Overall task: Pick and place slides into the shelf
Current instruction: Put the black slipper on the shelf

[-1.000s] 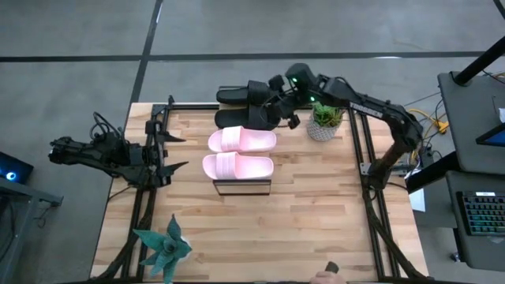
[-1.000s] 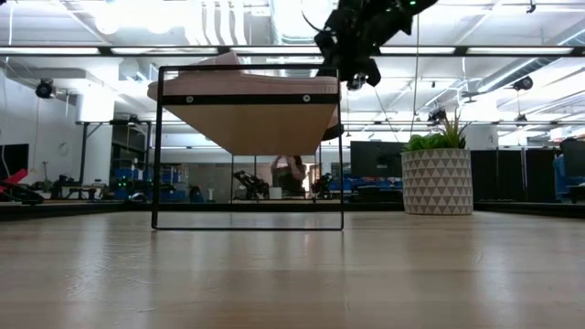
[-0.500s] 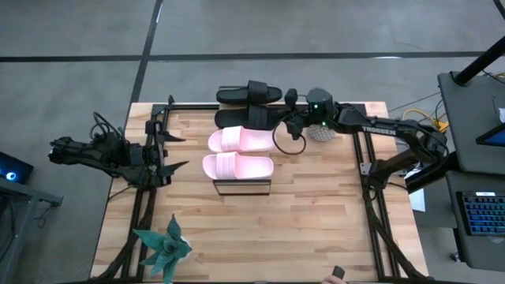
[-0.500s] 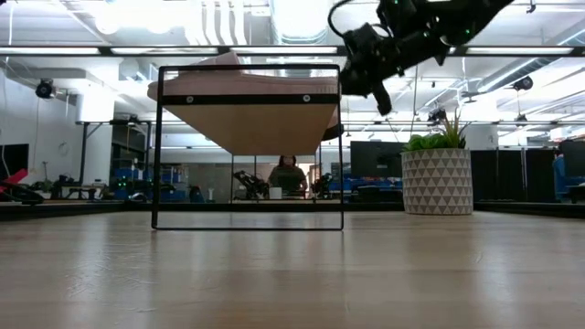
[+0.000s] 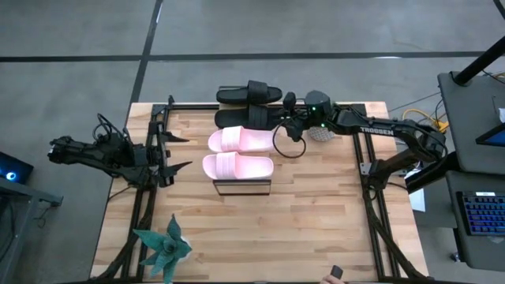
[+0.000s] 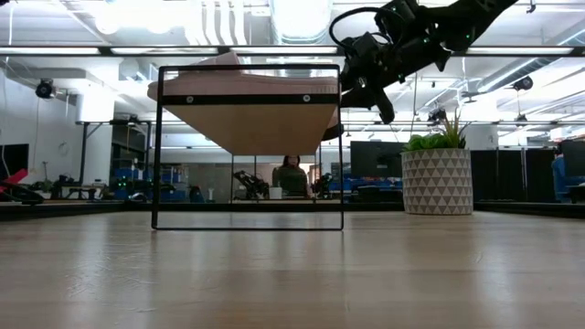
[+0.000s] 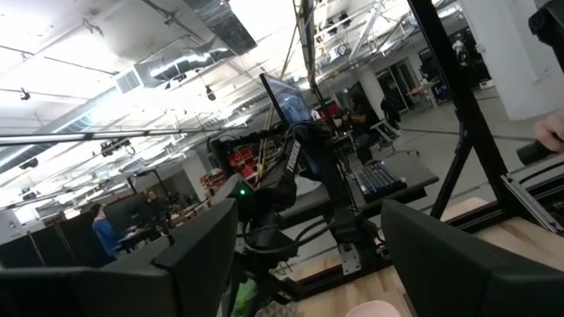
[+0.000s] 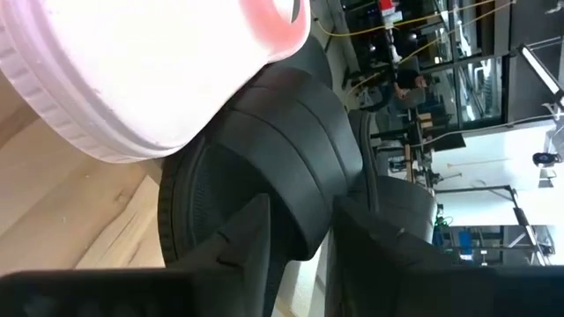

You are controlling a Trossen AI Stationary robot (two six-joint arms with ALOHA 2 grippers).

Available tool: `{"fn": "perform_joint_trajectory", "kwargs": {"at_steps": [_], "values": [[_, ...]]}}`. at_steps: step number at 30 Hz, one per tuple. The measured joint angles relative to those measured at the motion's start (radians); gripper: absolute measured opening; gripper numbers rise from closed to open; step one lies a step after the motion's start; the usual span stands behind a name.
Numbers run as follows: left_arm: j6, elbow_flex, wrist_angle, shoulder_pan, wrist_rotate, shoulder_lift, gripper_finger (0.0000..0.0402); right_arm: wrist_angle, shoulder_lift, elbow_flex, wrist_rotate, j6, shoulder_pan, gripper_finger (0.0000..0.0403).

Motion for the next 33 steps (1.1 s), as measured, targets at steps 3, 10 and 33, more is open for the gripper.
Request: {"fn": "perform_joint_trajectory", "kwargs": {"at_steps": [3, 10, 33], "values": [[0.000, 0.000, 0.000, 0.000, 0.000, 0.005, 0.0265, 0.006, 0.007, 0.004, 0.000, -0.010, 0.000, 0.0136], [0.000, 0.000, 0.001, 0.000, 0.000, 0.004, 0.0265, 0.008, 0.021, 0.006, 0.030, -0.051, 0.000, 0.0148], [0.000, 0.000, 0.001, 0.000, -0.004, 0.004, 0.0265, 0.112, 0.045, 0.007, 0.095, 0.011, -0.135, 0.0148]]}}
